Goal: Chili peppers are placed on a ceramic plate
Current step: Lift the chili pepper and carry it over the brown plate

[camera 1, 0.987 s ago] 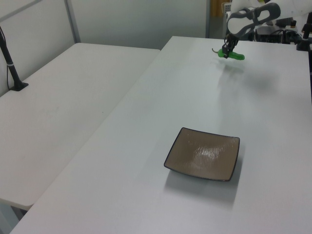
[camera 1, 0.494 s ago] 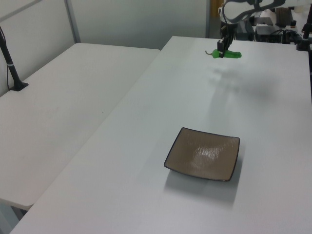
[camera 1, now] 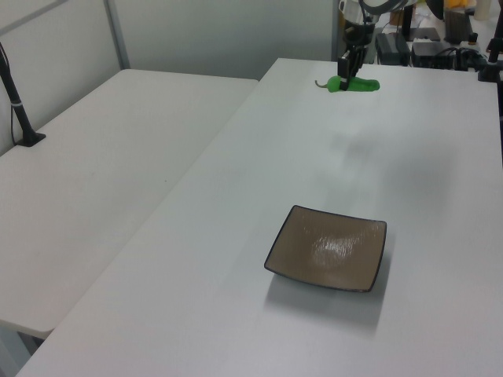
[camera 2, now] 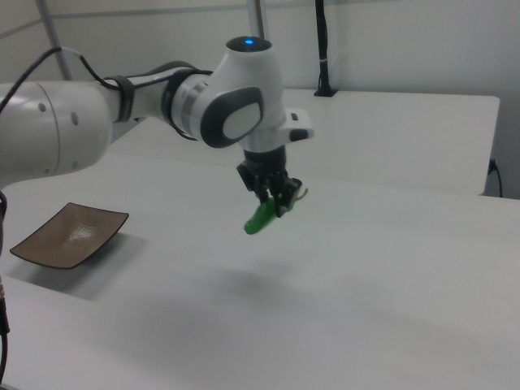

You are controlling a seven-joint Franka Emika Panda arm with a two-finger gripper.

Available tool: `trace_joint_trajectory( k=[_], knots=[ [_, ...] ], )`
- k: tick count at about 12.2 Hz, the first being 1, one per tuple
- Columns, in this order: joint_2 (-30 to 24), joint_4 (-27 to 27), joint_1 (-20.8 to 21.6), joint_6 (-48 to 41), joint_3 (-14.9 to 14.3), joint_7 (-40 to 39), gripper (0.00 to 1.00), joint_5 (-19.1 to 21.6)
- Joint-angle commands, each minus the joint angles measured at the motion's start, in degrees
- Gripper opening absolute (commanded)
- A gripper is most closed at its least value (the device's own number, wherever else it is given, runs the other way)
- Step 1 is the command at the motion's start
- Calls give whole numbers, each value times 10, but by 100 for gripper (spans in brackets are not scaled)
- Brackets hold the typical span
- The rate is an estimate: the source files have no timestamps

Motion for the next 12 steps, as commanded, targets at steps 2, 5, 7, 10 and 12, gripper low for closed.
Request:
trace_joint_trajectory(
  k=[2, 5, 7, 10, 12],
  knots=[
    [-46, -45, 19, -27, 62, 70, 17, 10],
    [-49, -47, 38, -25, 110, 139, 17, 10],
    [-49, -54, 44, -19, 140, 168, 17, 10],
    [-49, -61, 77, -17, 170, 212, 17, 11],
    [-46, -76, 80, 11, 210, 241, 17, 10]
  ],
)
